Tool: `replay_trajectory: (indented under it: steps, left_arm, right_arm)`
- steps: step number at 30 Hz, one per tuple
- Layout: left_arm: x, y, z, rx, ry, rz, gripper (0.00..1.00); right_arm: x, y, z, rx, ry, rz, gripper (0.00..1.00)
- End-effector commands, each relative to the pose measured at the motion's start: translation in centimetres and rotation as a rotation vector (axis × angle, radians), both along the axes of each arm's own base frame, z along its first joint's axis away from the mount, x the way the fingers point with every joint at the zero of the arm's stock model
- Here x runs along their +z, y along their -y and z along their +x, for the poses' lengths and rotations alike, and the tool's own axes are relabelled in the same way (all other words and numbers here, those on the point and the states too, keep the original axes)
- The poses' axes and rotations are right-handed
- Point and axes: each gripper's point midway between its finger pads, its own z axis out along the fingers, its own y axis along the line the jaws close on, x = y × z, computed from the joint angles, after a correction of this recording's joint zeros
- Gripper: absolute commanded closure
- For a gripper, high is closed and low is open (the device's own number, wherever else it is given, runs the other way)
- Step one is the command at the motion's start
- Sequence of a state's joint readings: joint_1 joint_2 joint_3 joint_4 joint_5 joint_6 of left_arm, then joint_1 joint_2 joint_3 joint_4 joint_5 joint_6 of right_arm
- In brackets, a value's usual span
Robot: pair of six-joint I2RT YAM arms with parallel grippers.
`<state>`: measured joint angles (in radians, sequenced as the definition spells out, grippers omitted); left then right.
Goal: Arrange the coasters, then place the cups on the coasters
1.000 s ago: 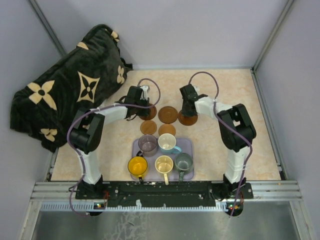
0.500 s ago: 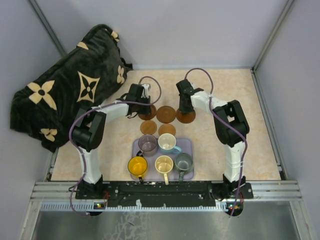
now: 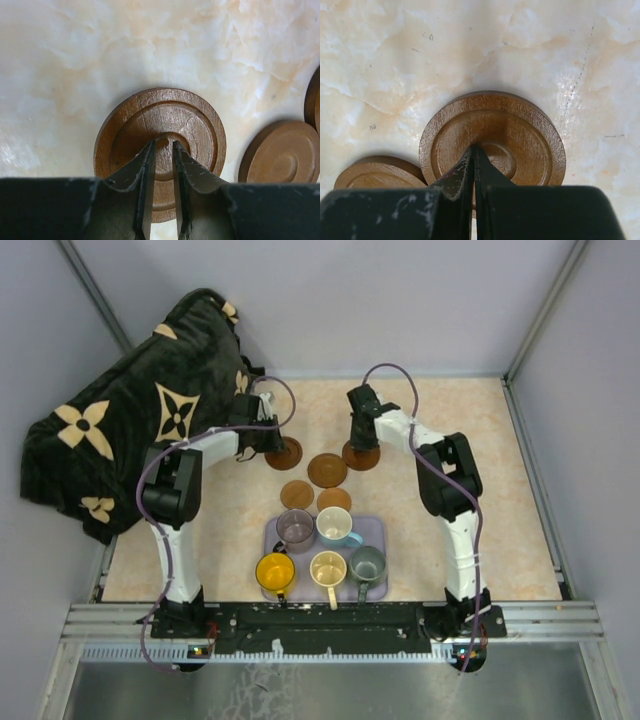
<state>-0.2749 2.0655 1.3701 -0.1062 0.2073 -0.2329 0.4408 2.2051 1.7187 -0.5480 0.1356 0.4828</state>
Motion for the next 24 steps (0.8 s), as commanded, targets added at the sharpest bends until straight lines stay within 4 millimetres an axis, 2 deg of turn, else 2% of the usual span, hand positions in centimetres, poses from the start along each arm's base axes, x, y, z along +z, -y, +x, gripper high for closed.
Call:
replay_trajectory:
  steps: [1, 7, 12, 19, 24]
  left_arm:
    - [-5.0, -2.3, -1.1, 0.032, -0.146, 0.091, 0.73]
    - [-4.8, -2.9, 0.8, 0.049, -0.129, 0.114, 0.73]
    - [-3.2, -3.8, 1.5, 0.063, -0.100, 0.119, 0.72]
    - [-1.0, -5.4, 0.8, 0.095, -0.072, 0.183, 0.70]
    - [-0.1, -6.5, -0.1, 0.115, -0.069, 0.205, 0.70]
  right_arm:
    - [-4.0, 1.8, -0.7, -0.024, -0.108, -0.032, 1.00]
    - [-2.6, 2.8, 1.0, -0.030, -0.066, -0.030, 1.00]
    - [-0.8, 2.6, 2.1, 0.000, -0.021, -0.030, 1.00]
    - [2.7, 3.2, 2.6, -0.017, 0.056, -0.042, 1.00]
    - [3.8, 3.8, 1.9, -0.023, 0.059, -0.059, 1.00]
